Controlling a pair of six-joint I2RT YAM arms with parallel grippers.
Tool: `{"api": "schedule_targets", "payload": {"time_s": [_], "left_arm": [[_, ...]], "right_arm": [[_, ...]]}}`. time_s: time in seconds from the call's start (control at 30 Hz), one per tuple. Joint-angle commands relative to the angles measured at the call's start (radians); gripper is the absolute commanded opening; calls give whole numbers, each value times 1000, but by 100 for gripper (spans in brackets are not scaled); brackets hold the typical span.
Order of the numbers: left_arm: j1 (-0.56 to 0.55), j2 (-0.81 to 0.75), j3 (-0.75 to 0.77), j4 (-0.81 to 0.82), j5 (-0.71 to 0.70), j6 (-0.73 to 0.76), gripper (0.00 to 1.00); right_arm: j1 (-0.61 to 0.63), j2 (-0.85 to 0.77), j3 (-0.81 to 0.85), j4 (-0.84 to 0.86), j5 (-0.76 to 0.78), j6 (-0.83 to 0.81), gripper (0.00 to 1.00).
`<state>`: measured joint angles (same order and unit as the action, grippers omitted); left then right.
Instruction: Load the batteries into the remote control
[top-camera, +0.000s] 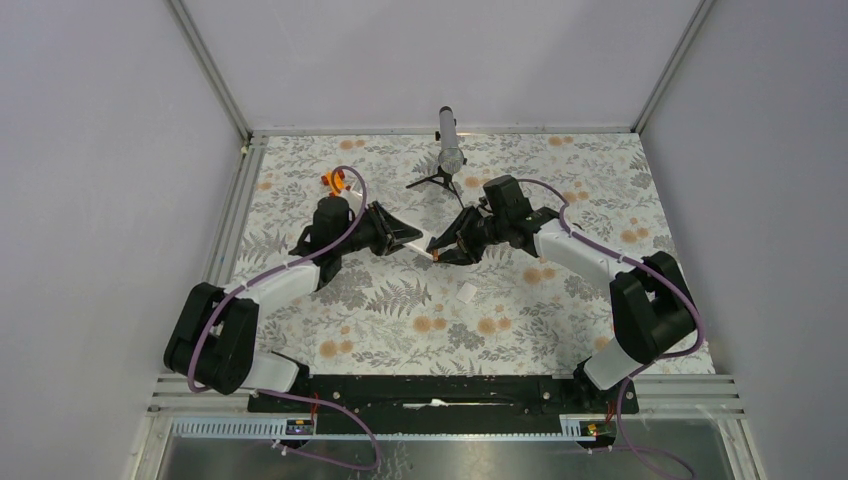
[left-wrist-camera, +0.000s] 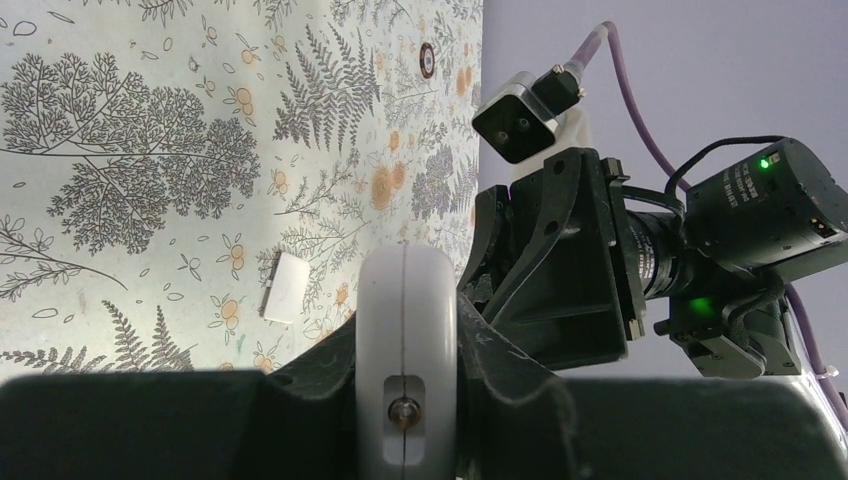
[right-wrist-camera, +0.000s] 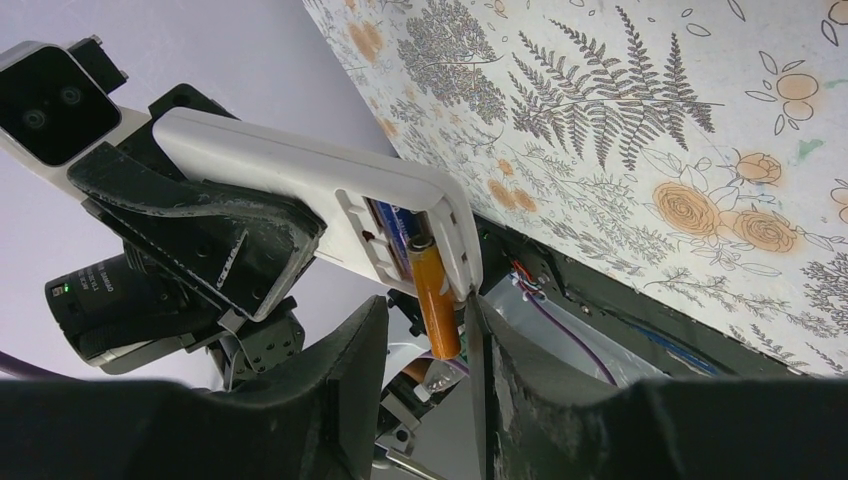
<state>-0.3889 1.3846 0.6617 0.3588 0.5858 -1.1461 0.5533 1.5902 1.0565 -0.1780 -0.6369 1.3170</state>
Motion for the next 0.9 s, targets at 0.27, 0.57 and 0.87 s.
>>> {"api": "schedule_targets", "payload": {"time_s": [0.27, 0.57, 0.87], "left_arm": [[-12, 56, 63, 68, 90, -68, 0], [20, 90, 38, 208, 151, -268, 0], [31, 73, 44, 192, 162, -285, 0]], "right_arm": [[2, -27, -7, 135, -83, 24, 44], [-7, -45, -26, 134, -70, 14, 46], [-9, -44, -33, 133, -51, -9, 46]]}}
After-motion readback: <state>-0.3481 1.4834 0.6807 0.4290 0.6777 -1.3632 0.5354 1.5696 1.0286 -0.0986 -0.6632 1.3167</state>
